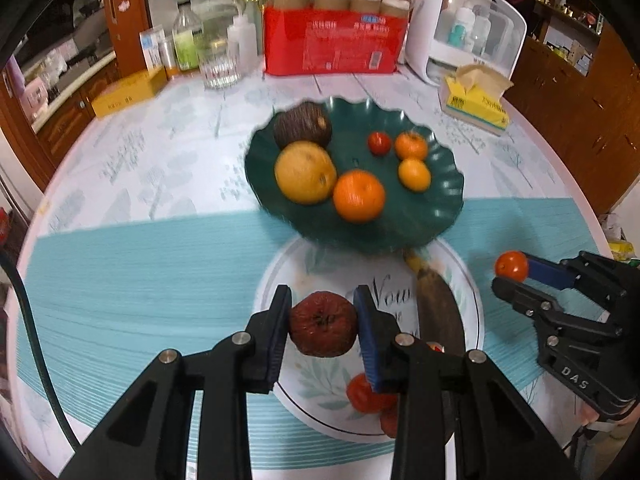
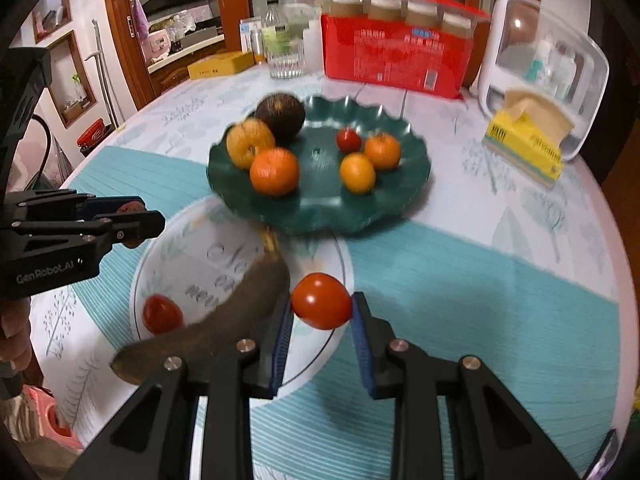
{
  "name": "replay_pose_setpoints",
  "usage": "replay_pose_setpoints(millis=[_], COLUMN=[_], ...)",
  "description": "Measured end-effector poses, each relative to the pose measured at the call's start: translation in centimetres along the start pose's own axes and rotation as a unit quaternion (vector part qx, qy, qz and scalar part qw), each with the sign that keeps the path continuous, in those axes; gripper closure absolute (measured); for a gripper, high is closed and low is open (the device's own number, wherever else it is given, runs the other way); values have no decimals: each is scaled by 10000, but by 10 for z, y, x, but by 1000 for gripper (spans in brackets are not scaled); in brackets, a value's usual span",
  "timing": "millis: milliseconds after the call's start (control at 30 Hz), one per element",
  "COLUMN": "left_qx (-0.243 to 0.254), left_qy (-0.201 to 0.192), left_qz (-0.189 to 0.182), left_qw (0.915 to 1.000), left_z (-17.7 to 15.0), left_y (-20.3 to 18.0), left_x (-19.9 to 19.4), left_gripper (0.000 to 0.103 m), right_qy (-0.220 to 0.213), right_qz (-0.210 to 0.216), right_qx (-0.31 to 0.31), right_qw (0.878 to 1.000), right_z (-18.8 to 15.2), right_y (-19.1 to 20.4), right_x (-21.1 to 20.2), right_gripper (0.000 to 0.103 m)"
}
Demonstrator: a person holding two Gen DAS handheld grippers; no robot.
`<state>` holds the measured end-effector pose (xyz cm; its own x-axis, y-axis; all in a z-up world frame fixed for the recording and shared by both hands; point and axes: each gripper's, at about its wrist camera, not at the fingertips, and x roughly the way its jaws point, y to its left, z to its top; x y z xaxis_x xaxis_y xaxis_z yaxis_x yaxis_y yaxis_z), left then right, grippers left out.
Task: Organize fruits
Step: 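Place the cherry tomato on the green plate while the left tool places the lychee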
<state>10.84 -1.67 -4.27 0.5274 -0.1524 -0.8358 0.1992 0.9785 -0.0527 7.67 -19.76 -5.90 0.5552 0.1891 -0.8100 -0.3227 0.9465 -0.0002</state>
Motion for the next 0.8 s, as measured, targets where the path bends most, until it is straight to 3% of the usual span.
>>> replay_pose_setpoints(millis=[467, 633, 800], left_qx=[237, 244, 195], left_qy=[-865, -935, -804], left_qz=[248, 204, 223], left_qw=[9957, 9951, 9963], left_z=[90, 121, 150], left_y=[0, -1, 0], left_x=[-78, -90, -77], left_gripper=[73, 73, 72], right_qy=[-879, -1060, -992], right_qz=[-127, -171, -159], right_qx=[-116, -7, 235], right_qw=[9960, 9942, 9947], right_z=[105, 147, 177], right_y=[-15, -29, -47], right_x=[-84, -103, -95], right_gripper=[74, 74, 74])
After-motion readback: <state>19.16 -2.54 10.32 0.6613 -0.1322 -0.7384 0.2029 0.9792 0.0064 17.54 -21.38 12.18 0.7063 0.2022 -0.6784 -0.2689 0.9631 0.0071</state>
